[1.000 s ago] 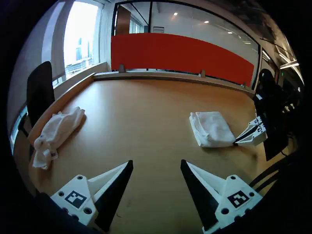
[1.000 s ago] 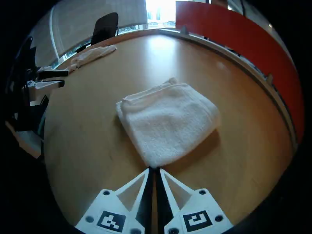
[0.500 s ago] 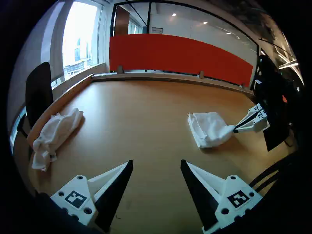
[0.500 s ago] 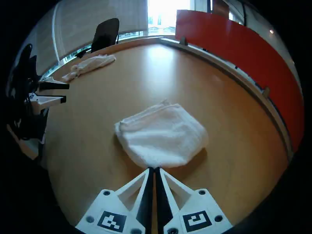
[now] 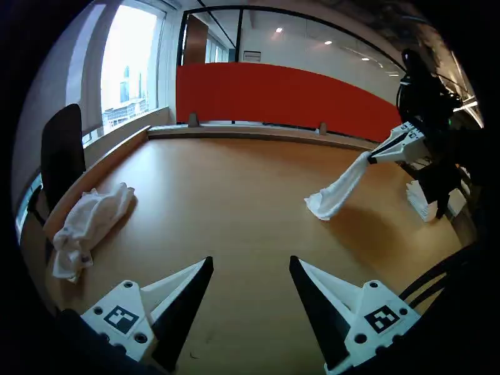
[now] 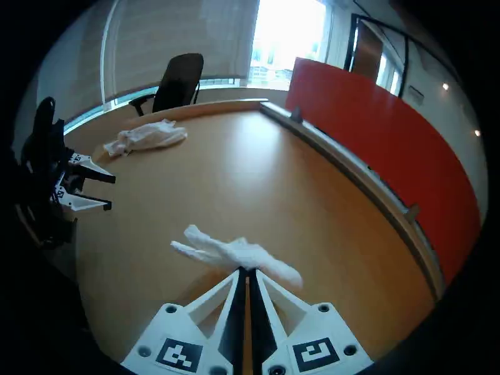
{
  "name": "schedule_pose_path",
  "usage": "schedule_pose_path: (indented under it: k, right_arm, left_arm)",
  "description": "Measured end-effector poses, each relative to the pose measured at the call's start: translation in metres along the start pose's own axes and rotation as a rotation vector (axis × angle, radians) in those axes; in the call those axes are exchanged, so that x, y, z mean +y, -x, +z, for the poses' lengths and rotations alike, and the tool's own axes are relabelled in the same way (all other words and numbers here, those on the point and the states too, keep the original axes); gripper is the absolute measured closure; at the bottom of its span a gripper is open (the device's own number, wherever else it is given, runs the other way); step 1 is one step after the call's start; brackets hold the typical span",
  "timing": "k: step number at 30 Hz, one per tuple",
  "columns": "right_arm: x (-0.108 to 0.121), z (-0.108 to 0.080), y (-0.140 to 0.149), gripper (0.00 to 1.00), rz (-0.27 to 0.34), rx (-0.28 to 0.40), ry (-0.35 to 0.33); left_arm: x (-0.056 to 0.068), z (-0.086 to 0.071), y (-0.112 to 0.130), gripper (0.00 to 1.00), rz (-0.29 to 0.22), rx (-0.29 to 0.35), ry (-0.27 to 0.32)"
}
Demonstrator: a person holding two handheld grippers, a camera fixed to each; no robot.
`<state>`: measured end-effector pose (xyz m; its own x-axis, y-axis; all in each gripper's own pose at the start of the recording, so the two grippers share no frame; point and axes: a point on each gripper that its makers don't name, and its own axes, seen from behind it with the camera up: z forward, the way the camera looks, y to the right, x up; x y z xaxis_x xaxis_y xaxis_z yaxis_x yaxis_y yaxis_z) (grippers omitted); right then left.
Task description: Fold towel
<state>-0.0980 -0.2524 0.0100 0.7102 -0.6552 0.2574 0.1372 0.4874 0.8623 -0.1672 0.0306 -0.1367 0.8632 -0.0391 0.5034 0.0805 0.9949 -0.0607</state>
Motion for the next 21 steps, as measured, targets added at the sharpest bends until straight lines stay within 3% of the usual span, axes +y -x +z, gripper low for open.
schedule_pose_path:
  k: [9, 21]
  right_arm:
    - [0.028, -0.021, -0.031, 0.97, -0.054, 0.021, 0.032]
    - [0.061, -0.054, -0.017, 0.97, -0.029, 0.012, 0.081]
  left_arm:
    - [0.0, -0.001, -0.009, 0.1, -0.002, 0.015, 0.001]
    - [0.003, 0.002, -0.016, 0.1, -0.02, 0.023, 0.009]
